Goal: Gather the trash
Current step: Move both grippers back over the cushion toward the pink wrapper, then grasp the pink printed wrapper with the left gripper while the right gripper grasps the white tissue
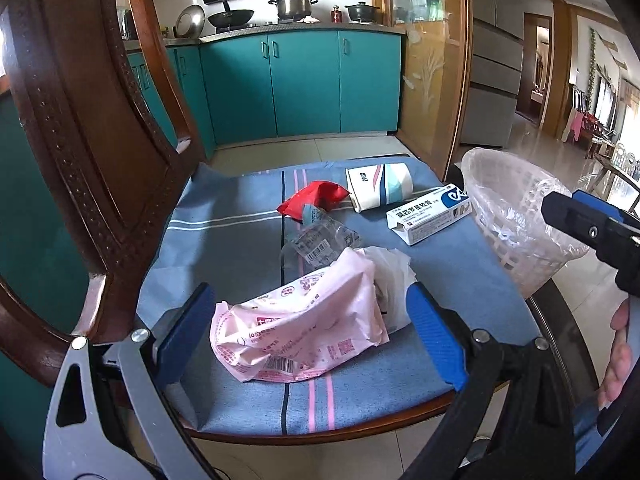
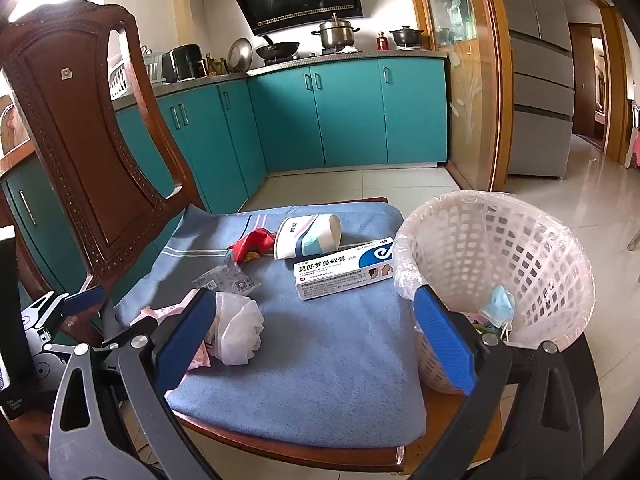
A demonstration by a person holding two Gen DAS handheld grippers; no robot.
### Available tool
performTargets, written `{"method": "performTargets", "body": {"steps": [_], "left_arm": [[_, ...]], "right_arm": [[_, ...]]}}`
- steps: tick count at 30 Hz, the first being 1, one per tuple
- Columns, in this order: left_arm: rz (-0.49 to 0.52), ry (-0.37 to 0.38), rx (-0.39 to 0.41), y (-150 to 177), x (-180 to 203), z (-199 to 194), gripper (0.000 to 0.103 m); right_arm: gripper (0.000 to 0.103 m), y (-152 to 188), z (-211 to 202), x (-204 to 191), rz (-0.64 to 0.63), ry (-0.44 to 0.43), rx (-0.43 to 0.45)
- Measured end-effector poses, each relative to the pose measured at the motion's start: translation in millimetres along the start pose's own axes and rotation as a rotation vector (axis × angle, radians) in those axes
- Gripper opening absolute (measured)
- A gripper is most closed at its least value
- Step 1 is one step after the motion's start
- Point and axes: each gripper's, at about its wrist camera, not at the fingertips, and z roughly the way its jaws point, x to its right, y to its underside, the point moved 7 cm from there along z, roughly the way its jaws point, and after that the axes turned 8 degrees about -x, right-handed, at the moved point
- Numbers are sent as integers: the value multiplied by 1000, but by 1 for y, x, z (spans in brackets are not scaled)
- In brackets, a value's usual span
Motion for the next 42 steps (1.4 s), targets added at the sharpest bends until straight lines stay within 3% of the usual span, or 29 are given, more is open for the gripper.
{"method": "performTargets", "body": {"steps": [7,12,14,15,17,19,22,26,31,41,42], "left_arm": [[57,-37,-29,1,5,17,95],[95,-64,-138,8,0,48,81],[90,-60,-210,14,-3,65,65],[80,-57,-234,17,-4,70,45],[51,-55,-235,16,-10,71,22],[16,4,-228,14,-11,62,3],[-24,5,-122,5,-18,30,3],[-96,66,10,-5,-31,-8,3],[-183,53,178,-19,-51,-39,3],[-175,29,165,-21,-47,-31,3],[-173,27,163,-21,-47,-30,3]], "right_arm": [[97,2,2,-1,-6,-9,-12],[97,3,4,0,-10,-16,-25],[97,4,5,-2,-14,-20,-31],[97,5,5,-2,-16,-22,-33],[97,6,7,-4,-19,-31,-41],[97,8,10,-6,-23,-39,-55],[97,11,18,-11,-44,-38,-82],[97,17,32,-20,-48,-66,-133],[97,16,52,-43,-82,-84,-165],[96,4,135,-89,-123,-97,-235],[89,4,145,-91,-123,-98,-243]]}}
